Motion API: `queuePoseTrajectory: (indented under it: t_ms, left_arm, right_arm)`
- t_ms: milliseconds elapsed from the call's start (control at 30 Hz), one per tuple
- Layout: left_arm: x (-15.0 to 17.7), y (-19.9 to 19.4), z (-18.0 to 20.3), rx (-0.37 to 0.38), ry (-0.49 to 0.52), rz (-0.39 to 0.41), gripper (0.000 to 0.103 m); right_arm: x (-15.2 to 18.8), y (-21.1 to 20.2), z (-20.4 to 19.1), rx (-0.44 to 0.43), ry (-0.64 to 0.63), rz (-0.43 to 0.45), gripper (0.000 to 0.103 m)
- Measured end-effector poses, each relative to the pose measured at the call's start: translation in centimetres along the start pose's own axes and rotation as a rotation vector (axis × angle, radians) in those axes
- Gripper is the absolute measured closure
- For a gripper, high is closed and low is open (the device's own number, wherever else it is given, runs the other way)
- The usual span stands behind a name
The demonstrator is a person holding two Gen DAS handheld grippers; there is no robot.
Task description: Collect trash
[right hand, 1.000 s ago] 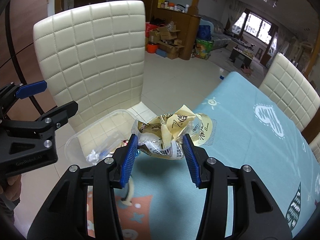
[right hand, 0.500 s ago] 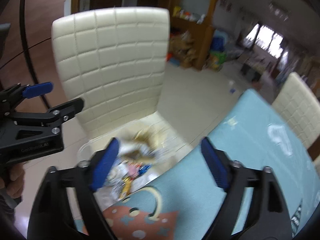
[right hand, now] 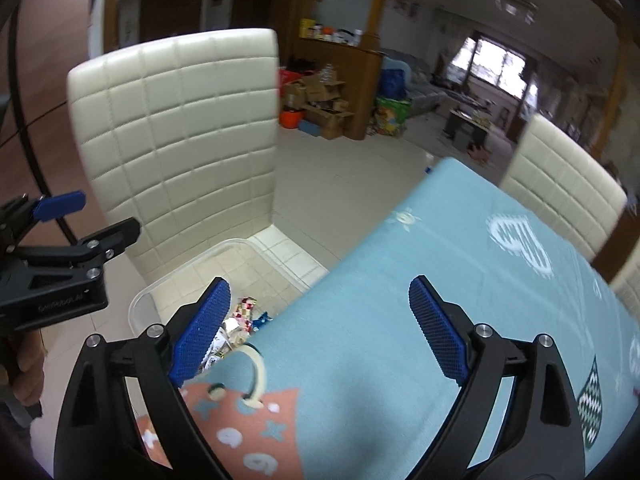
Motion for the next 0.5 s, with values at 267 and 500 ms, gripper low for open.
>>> queuePoseTrajectory:
  t_ms: [267,500]
  left_arm:
    - [0.5,-2.4,4.0,0.049,0.001,0.034,0.018]
    - [1.5,-5.8,9.9,0.081,0.049,0.096,0.018]
  right_arm:
    - [3.0,-2.7,5.5,0.052,0.128,0.017,0.009]
    - [6.4,-7.0,11.0,0.169,0.244,0.065,0.004]
Point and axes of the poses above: each gripper's, at about its wrist camera, not at the fingertips, and y roughly the way its jaws point, z to its right, x to its underside, the point moved 1 cm from there along y, roughly the way its jaws point, and after that the axes turned 13 degrees about -z, right-handed, at the moved point
